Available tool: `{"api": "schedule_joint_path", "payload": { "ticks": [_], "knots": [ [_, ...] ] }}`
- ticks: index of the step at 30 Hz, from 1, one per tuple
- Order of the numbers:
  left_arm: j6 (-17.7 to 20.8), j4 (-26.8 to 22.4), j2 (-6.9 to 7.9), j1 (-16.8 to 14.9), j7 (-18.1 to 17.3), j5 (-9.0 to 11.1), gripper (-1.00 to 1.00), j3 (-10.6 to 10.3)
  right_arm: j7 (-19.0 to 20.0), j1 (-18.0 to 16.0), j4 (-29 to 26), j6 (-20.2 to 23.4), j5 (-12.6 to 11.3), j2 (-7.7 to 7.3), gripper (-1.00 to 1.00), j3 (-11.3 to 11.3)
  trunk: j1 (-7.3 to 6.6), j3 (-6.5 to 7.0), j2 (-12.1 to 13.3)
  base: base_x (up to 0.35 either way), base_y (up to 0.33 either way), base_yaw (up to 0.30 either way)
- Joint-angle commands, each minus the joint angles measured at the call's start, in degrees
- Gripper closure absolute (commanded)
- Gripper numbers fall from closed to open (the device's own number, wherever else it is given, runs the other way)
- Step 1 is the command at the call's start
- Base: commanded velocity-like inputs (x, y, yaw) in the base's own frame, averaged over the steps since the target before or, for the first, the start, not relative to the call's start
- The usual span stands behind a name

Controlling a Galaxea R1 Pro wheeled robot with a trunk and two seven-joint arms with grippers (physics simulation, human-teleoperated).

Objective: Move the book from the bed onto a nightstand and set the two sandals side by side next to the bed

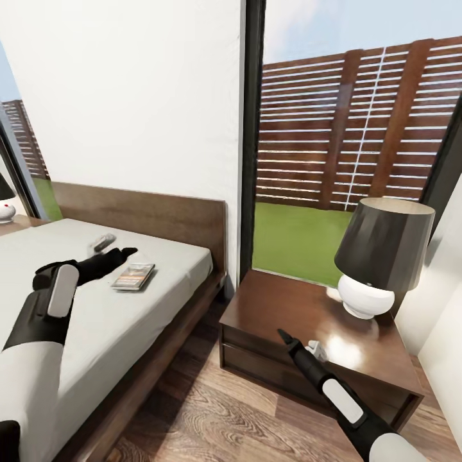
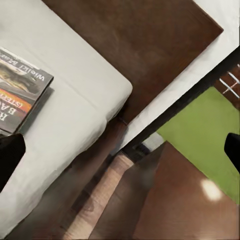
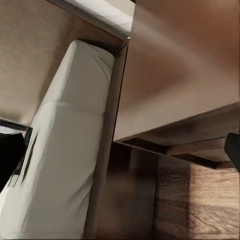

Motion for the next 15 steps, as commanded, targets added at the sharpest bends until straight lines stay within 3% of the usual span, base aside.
{"api": "schedule_joint_path", "payload": {
  "ticks": [1,9,15],
  "knots": [
    [0.8,0.1,0.82,-1.0,1.1,0.3,-1.00,0.4,0.1,0.0,-0.1,1.0,-0.6,-0.07,-1.00,0.3,0.00,-0.07,0.0,0.000,0.000,0.000],
    [2.9,4.5,9.06,-8.1,11.2,0.4,-1.00,1.6,0.2,0.0,-0.5,9.9,-0.6,-0.35,-1.00,0.0,0.00,-0.07,0.0,0.000,0.000,0.000],
    [3.3,8.9,13.32,-10.7,14.5,0.3,-1.00,1.5,0.5,-0.1,-0.8,13.8,-0.6,-1.77,-1.00,-0.1,0.00,-0.07,0.0,0.000,0.000,0.000]
  ]
}}
